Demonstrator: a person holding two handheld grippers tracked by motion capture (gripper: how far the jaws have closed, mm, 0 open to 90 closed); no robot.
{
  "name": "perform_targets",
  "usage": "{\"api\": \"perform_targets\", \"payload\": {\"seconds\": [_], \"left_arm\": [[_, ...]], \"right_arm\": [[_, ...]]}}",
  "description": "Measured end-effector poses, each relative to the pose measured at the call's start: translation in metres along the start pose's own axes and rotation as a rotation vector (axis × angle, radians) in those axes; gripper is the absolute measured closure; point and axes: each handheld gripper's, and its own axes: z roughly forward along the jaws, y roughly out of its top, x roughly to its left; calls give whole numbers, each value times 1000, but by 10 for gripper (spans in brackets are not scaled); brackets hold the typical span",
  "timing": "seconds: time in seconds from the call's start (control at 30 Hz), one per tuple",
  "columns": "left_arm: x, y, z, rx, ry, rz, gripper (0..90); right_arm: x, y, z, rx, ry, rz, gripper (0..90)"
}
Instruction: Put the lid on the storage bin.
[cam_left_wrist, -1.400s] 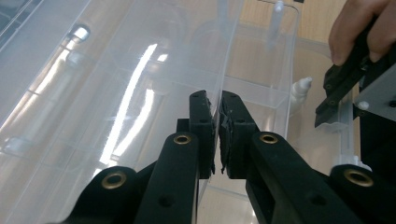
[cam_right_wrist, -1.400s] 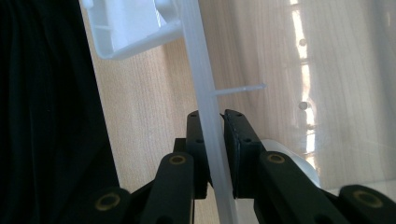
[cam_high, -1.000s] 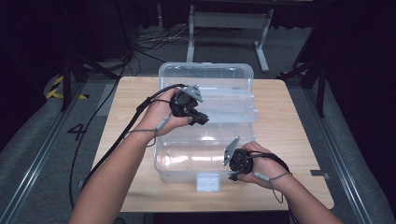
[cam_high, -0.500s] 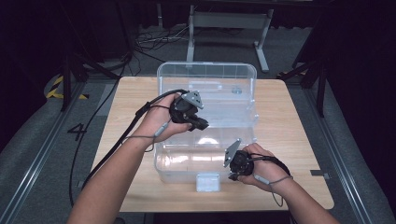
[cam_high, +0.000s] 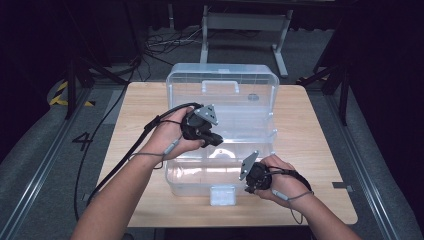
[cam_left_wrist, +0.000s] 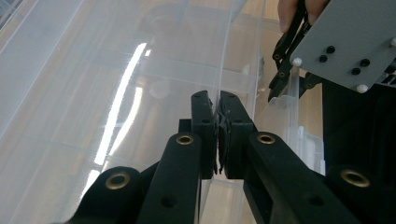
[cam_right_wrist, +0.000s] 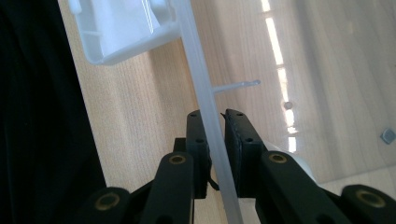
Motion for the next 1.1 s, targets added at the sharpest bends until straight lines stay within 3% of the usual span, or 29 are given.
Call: {"api": "perform_targets", "payload": {"seconds": [1.1], "left_arm": [[-18, -2, 6, 57, -22, 32, 869]], "right_arm": [[4, 1, 0, 5, -43, -8, 802]]}}
